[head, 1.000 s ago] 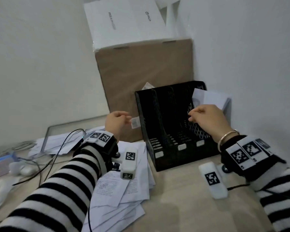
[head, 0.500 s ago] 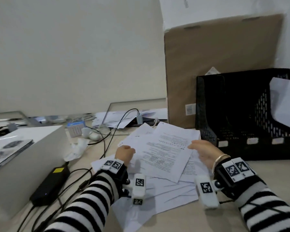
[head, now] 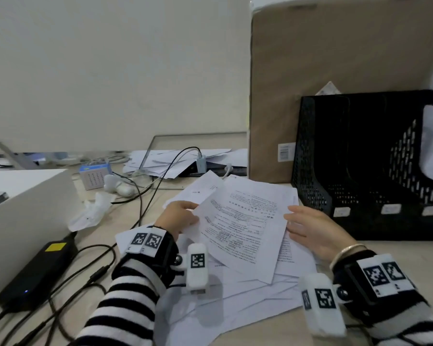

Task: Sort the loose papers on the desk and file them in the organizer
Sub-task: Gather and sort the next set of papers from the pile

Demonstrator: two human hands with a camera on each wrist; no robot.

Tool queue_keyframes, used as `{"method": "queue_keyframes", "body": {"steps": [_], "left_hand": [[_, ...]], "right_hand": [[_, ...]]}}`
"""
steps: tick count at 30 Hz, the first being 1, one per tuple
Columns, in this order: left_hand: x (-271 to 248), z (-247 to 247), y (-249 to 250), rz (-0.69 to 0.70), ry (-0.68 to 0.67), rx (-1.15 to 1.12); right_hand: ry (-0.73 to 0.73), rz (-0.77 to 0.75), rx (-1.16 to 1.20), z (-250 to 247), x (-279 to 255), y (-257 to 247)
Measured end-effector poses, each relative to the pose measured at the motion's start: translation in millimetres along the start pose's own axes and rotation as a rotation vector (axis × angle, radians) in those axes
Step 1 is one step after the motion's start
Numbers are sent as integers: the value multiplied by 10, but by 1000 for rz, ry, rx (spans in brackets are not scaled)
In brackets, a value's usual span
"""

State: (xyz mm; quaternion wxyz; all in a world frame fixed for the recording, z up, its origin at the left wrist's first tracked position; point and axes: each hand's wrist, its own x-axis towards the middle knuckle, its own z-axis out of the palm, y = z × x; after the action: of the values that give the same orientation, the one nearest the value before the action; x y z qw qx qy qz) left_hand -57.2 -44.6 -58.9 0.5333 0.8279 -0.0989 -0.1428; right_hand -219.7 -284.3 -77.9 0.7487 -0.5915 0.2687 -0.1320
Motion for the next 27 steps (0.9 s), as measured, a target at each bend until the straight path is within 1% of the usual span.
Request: {"method": "queue_keyframes", "body": {"steps": [3, 5, 7, 10, 13, 15, 16, 18, 19, 20, 21, 24, 26, 27], "left_hand": [[-50, -61, -7, 97, -17, -40], [-67, -124, -19, 110, -59, -96], [-82, -215, -35, 79, -90, -203], [-109, -343, -74, 21, -212, -361], [-137, -429, -93, 2, -305, -463], [-135, -420, -77, -6, -282, -545], [-117, -400, -79, -12, -241, -616], [-77, -375, -85, -54, -162, -831], [-49, -374, -91, -78, -156, -931], [-19, -366, -94, -109, -174, -985], [-4, -354, -90, -149, -214, -990], [-37, -239, -72, -246, -354, -791], [-115, -66, -39, -252, -446, -726], [-156, 25, -19, -248, -482, -755]], "right_hand": [[68, -20, 9, -34, -20, -13], [95, -33, -30, -69, -24, -18], [101, -32, -65, -89, -42, -29], [90, -3, 0, -96, -69, -74], [63, 10, 48, -61, -100, -119], [94, -26, 78, -28, -114, -142], [112, -54, 117, -9, -124, -156], [132, -121, 221, 23, -156, -186], [131, -148, 280, 39, -174, -198], [115, -171, 336, 55, -196, -204], [87, -194, 384, 81, -221, -211], [23, -272, 462, 173, -262, -213], [-16, -307, 493, 237, -300, -215], [-38, -311, 504, 265, -314, -207]]}}
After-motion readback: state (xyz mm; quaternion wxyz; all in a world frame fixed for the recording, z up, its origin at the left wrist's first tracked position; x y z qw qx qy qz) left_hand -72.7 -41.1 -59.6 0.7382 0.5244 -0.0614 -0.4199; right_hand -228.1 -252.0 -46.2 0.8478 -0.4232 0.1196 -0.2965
